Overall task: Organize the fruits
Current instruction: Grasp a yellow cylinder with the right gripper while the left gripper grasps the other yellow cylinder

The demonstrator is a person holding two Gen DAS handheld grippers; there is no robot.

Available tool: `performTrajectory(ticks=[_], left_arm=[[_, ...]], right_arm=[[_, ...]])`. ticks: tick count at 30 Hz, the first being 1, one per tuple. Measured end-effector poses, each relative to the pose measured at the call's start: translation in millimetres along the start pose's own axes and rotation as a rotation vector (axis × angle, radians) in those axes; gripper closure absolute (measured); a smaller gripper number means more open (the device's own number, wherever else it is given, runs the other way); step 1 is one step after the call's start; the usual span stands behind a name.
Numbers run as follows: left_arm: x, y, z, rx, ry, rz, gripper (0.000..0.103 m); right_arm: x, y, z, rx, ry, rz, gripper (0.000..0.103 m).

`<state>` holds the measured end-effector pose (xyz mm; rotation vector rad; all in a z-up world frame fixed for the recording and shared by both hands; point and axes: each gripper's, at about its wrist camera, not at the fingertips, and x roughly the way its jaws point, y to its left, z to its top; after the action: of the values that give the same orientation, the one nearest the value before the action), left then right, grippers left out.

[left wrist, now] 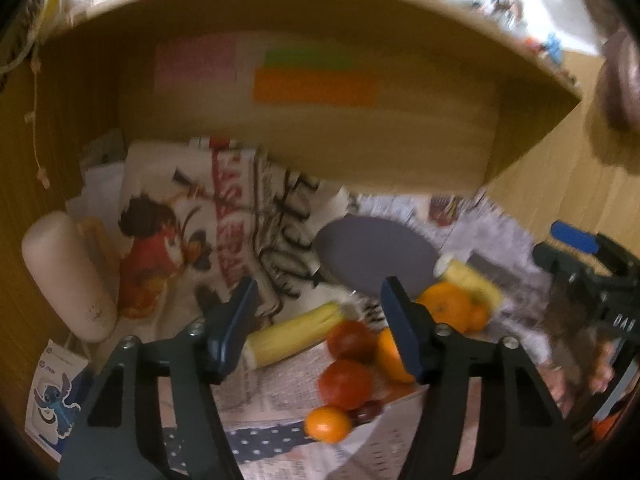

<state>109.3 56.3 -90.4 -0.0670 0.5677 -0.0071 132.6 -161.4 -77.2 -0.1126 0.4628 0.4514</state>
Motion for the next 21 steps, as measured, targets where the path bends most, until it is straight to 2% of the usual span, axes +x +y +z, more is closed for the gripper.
performTrajectory(ticks=[3, 8, 12, 17, 21], left_arm=[[23, 13, -7, 0.003, 0.081, -0.011, 0.041], [56, 23, -15, 0.041, 0.172, -0.016, 0.042], [78, 28, -18, 0.072, 0.239, -0.041, 0.042], [103, 32, -19, 0.128, 0.3, -0.022, 0.042], [117, 32, -22, 0.149, 0.347, -0.068, 0.037]], right_arm=[[17, -6, -5, 0.005, 0.059, 0.007, 0.031], [48, -21, -15, 0.026, 0.163, 0.012, 0.04], [67, -32, -21, 0.04, 0.231, 0.01, 0.042], [83, -44, -26, 0.049, 0.299, -0.004, 0.042], [95, -53, -27, 0.048, 0.344, -0.012, 0.042]])
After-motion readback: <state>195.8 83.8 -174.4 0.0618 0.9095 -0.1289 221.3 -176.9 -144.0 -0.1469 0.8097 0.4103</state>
